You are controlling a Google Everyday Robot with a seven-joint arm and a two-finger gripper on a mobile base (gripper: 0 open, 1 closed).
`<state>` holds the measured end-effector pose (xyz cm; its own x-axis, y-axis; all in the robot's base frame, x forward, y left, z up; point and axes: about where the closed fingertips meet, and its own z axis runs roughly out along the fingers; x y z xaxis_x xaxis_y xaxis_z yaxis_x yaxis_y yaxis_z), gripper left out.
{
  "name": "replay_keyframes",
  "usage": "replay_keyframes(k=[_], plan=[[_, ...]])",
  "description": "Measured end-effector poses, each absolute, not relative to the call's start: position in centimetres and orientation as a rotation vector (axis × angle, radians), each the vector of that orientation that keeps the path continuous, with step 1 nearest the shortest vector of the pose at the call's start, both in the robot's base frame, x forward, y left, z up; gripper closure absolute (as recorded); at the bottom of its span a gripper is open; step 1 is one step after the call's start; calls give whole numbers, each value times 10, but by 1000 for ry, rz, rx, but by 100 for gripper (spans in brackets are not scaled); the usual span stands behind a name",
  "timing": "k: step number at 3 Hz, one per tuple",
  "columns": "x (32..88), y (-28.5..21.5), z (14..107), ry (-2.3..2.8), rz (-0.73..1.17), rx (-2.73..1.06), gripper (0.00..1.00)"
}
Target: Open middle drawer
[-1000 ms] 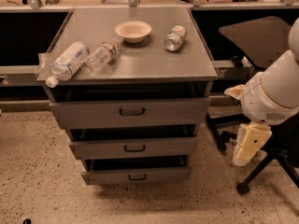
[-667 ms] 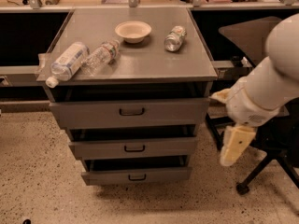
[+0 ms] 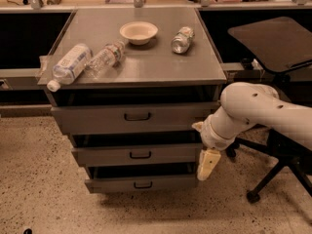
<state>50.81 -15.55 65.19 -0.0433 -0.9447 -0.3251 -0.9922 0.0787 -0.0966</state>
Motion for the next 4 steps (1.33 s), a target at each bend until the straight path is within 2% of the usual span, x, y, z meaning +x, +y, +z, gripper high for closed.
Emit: replay_keyframes(k=[2, 3, 4], plan=[[507, -155, 633, 2048, 226, -1978, 0], [510, -144, 589, 2016, 185, -2098, 0], [527, -141, 500, 1971, 180, -2174, 0]])
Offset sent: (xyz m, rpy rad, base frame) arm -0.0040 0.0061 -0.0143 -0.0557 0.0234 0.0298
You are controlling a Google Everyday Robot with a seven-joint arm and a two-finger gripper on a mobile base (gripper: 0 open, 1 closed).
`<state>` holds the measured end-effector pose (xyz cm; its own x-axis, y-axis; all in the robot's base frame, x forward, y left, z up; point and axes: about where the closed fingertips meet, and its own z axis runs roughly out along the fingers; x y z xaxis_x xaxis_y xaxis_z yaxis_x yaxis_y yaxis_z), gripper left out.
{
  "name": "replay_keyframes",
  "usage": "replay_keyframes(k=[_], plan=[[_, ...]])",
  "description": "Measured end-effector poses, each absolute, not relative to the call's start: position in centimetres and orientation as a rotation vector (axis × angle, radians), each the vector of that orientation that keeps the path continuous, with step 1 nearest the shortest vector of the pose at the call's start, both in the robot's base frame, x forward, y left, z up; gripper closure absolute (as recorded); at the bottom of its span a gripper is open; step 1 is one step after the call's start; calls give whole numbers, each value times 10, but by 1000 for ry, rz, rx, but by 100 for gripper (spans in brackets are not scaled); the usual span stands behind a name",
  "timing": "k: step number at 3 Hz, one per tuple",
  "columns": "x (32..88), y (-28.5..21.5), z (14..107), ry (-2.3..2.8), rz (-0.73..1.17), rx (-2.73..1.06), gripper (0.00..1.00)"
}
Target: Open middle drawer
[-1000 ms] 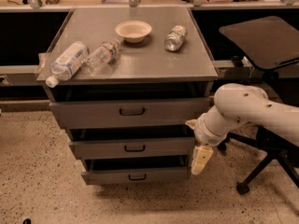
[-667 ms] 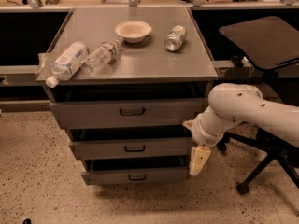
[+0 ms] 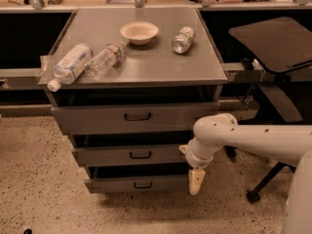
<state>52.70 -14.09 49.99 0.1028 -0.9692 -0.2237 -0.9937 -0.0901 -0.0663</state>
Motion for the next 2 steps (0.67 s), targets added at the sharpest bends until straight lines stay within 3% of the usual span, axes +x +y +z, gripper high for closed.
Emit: replay_keyframes(k=[2], plan=[[568, -131, 444, 1876, 143, -2171, 0]])
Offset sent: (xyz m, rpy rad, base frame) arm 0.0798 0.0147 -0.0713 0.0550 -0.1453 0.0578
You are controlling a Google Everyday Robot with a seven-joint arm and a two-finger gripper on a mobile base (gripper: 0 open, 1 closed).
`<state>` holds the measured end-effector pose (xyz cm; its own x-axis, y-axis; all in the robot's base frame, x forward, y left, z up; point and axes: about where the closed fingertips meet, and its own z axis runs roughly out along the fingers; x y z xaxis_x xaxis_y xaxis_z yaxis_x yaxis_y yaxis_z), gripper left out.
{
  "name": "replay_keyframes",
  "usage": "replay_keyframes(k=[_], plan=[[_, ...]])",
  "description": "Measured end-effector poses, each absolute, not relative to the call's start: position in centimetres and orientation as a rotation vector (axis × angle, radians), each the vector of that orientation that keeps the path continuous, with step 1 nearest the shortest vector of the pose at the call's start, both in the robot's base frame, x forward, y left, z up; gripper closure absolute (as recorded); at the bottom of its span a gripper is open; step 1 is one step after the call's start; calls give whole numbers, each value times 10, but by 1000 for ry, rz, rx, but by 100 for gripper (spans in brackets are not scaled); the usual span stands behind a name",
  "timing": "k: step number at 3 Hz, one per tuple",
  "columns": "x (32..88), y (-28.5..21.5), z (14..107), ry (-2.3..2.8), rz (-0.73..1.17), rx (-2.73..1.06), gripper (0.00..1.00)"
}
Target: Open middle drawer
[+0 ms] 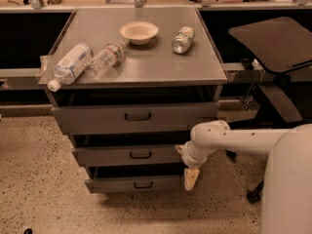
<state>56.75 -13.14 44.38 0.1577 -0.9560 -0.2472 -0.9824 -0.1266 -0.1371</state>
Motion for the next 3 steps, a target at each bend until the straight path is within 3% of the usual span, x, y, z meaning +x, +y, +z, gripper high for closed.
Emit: replay_keyframes(k=[2, 3], plan=[[625, -126, 430, 1837, 92, -2166, 0], [627, -121, 413, 1863, 173, -2168, 23]])
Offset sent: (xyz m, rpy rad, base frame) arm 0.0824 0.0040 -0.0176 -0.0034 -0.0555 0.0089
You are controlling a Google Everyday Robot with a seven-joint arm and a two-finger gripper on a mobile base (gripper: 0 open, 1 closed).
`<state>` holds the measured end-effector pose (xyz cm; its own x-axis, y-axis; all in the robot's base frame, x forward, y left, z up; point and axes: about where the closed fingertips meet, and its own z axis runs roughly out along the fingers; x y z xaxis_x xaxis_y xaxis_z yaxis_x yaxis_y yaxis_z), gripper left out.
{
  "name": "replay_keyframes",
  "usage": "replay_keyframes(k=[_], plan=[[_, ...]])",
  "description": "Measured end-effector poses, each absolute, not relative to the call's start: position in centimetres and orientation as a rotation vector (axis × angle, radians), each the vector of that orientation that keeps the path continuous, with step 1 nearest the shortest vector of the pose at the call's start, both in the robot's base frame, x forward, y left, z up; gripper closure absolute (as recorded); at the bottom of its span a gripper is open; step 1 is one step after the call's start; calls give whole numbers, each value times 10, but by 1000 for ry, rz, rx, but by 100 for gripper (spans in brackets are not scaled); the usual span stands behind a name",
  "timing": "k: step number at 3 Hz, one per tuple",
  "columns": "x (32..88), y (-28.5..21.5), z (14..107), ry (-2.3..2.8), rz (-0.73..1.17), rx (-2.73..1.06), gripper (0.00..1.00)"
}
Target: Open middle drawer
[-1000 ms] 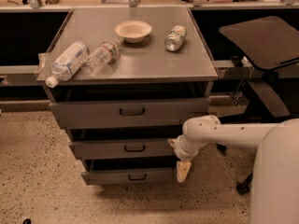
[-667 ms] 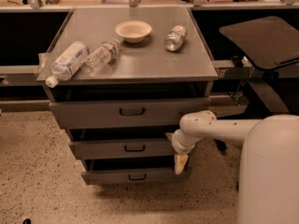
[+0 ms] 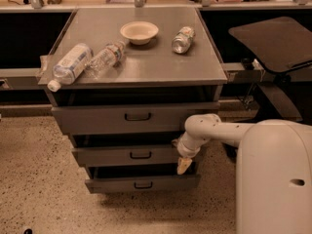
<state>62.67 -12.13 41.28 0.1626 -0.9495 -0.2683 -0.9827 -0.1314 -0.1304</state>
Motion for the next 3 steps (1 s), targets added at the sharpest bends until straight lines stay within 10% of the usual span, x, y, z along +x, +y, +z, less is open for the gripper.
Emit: replay_keyframes(k=[3], plan=[[599, -107, 419, 1869, 269, -2195, 17]])
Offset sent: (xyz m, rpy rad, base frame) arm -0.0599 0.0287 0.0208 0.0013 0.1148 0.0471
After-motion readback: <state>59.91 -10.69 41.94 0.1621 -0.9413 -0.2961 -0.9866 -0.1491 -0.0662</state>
